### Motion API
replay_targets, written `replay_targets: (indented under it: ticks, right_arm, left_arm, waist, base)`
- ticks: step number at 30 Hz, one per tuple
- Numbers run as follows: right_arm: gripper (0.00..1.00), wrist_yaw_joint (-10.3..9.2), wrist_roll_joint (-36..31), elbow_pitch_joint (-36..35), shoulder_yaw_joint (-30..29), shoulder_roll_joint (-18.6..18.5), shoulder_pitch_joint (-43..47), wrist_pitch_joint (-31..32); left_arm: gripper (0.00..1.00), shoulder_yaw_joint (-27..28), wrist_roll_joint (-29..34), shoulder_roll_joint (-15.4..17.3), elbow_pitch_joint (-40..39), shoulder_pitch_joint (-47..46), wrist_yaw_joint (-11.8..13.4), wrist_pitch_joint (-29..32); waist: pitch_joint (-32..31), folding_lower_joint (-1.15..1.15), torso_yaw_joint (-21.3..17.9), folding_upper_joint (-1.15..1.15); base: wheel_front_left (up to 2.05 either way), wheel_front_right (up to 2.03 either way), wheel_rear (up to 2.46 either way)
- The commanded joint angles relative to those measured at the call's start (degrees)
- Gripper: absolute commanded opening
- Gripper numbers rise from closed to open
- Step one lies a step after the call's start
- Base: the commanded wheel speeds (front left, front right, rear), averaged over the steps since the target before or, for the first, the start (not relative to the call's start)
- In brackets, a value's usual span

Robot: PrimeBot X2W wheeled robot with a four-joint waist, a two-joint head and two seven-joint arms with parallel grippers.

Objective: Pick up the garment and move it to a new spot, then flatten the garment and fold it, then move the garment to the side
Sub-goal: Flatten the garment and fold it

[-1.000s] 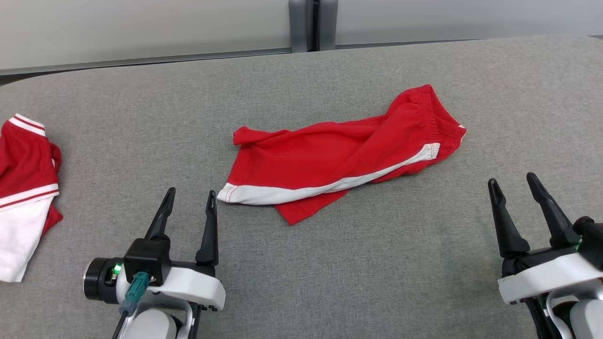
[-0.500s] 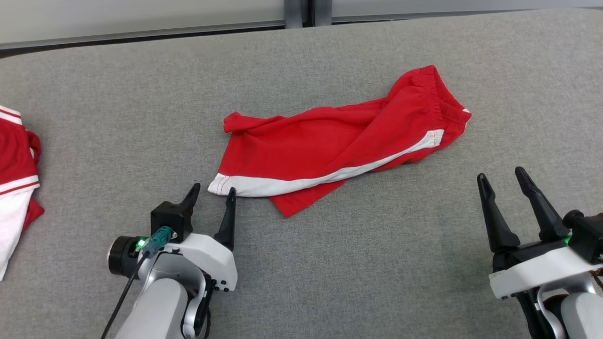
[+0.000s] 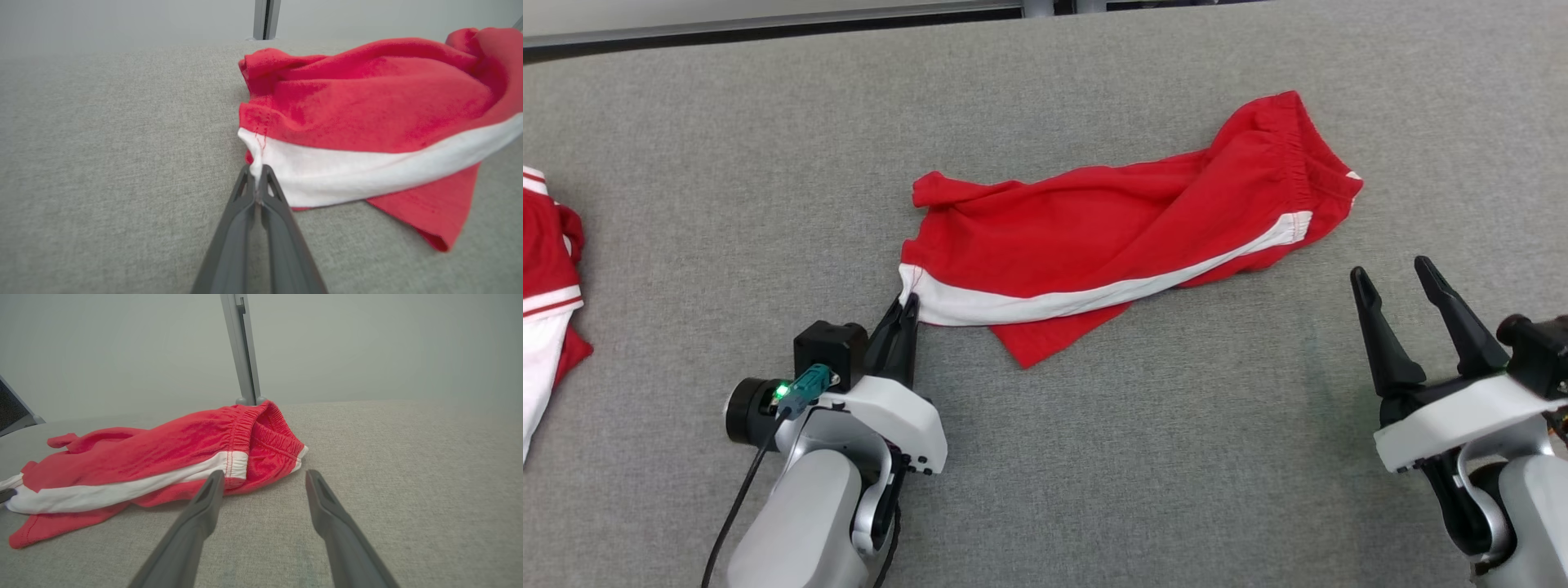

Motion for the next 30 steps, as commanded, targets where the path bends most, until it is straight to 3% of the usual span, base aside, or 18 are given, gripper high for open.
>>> replay_targets:
  ticks: [1, 12, 13, 14, 15, 23, 30]
  right_arm:
    - [1.00, 0.00, 0.9, 1.0, 1.0, -0.8, -2.0, 0.4]
    - [1.00, 0.00, 6.1, 9.2, 8.5, -4.2, -11.4, 1.5]
    - [0.49, 0.00, 6.6, 9.7, 9.0, -4.5, -11.8, 1.4]
    - [0.39, 0.00, 7.0, 10.1, 9.4, -4.7, -12.2, 1.2]
    - [0.00, 0.00, 7.6, 10.5, 9.8, -4.8, -12.5, 1.1]
    - [0.00, 0.00, 8.6, 9.2, 10.6, -6.3, -12.6, -3.1]
    - [0.00, 0.00, 6.3, 4.0, 6.8, -7.1, -11.7, -7.6]
  left_arm:
    - [0.00, -0.4, 0.3, 0.0, -0.3, -1.4, 0.0, -0.5]
    - [0.00, -3.1, -0.4, -1.3, -0.4, -3.6, 0.4, -3.8]
    - [0.00, -3.3, -0.5, -1.4, -0.5, -3.7, 0.5, -4.2]
    - [0.00, -3.3, -0.7, -1.5, -0.8, -3.6, 0.6, -4.7]
    - [0.00, -3.4, -0.8, -1.5, -1.1, -3.4, 0.7, -5.0]
    - [0.00, -2.2, 0.6, -0.7, -6.6, -2.4, 2.0, -7.2]
    - [0.00, 0.2, 4.9, 1.4, -20.8, -1.2, 3.7, -7.5]
  waist:
    - [1.3, 0.00, 1.3, 0.00]
    - [3.7, 0.00, 4.5, 0.00]
    - [3.8, 0.00, 4.6, 0.00]
    - [3.8, 0.00, 4.7, 0.00]
    - [3.7, 0.00, 4.7, 0.00]
    - [3.1, 0.00, 4.0, 0.00]
    - [-0.5, 0.00, 2.7, 0.00]
  base:
    - [0.00, 0.00, 0.00]
    - [0.00, 0.00, 0.00]
    - [0.00, 0.00, 0.00]
    - [0.00, 0.00, 0.00]
    - [0.00, 0.00, 0.00]
    - [0.00, 0.00, 0.00]
    - [0.00, 0.00, 0.00]
